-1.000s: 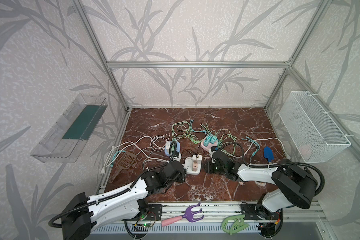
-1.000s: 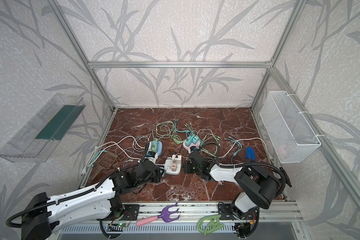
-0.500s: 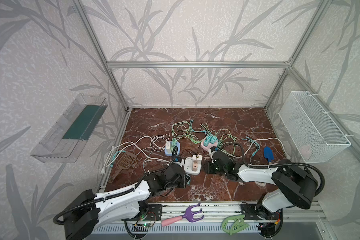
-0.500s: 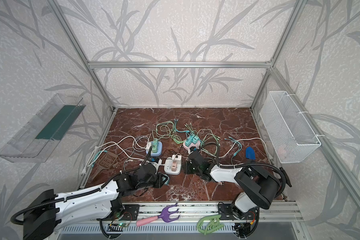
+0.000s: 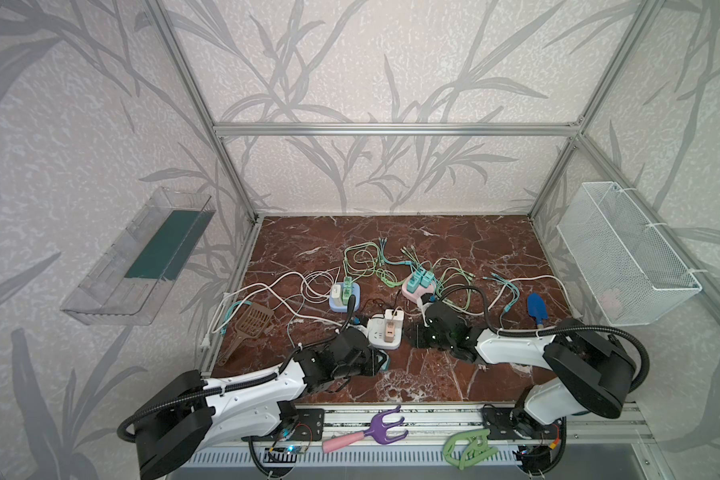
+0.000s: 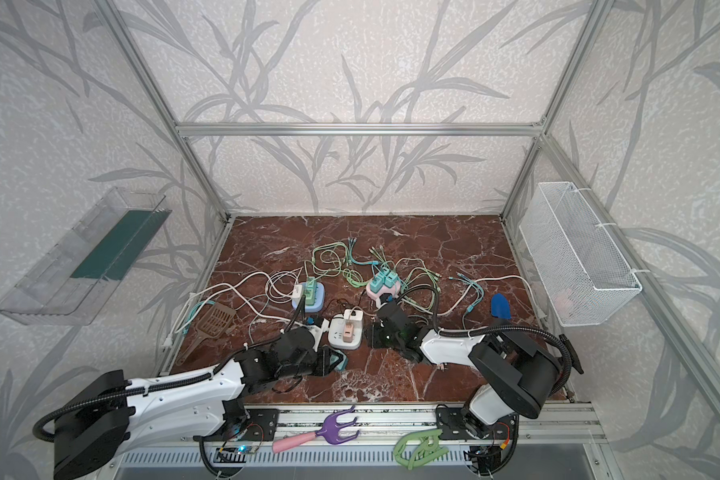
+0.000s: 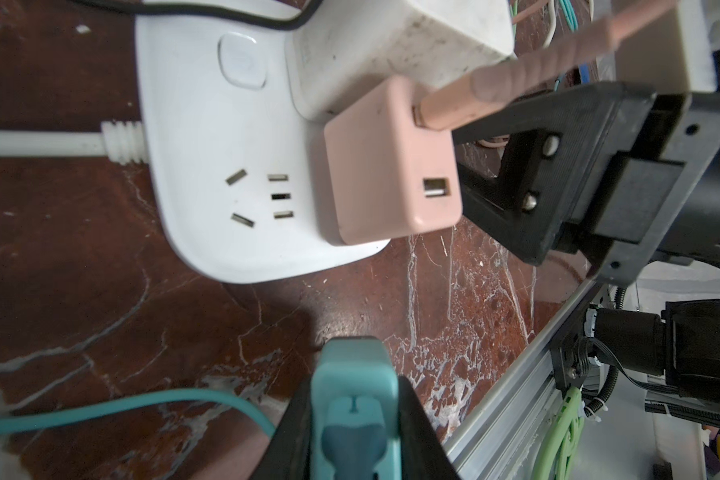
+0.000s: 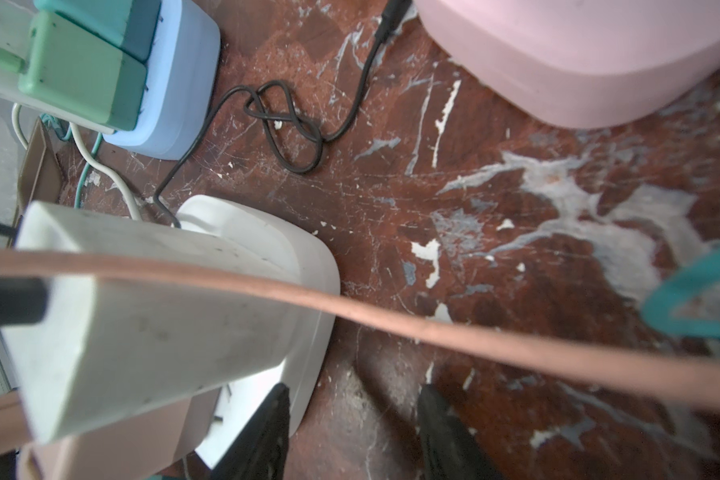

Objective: Pull the plug off the socket
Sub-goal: 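Pull the teal plug out of the white strip toward the robot with the left gripper, then release the teal plug on the table and return the left gripper to the strip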

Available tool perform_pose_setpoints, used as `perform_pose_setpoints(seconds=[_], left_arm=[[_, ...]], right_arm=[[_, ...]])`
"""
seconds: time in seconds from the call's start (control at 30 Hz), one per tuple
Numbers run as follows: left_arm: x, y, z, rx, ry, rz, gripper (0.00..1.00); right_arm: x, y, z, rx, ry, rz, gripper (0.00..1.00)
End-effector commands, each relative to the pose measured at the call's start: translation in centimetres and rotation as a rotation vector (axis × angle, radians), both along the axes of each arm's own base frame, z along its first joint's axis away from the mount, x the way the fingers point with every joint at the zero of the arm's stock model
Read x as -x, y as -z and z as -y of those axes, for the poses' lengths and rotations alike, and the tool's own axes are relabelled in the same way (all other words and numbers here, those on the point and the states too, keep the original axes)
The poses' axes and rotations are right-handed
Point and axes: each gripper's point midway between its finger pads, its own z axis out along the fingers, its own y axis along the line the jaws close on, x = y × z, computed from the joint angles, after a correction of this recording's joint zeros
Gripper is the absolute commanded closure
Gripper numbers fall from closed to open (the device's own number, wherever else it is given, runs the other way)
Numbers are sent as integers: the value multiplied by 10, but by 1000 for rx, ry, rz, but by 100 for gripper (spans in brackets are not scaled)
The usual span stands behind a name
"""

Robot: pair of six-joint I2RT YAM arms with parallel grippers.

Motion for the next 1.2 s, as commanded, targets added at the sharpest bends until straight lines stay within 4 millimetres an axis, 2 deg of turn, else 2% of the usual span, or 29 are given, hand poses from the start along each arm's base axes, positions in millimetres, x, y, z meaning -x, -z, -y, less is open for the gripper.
perform_pose_setpoints(seconds=[0.0,0.23,0.5,0.7,0.93,1.17], left_arm=[[-1,-2,7,43,2,-7,79],[0,6,4,18,-5,-29,72],[-2,9,-12,-45,-48,-20,51],[-7,1,-27,-88,-88,24,44],[-14,-9,-46,-205,-124,63,27],[-24,-23,-47,-253,-124,115,21]], right_arm=[[-1,-7,-1,-27,0,17,49],[0,-6,0,-25,1,15,49],[-1,-7,-1,-27,-2,17,49],[0,-8,0,-26,-1,18,49],[0,-9,-1,-30,-5,22,49],[-1,-14,1,-33,-4,36,49]])
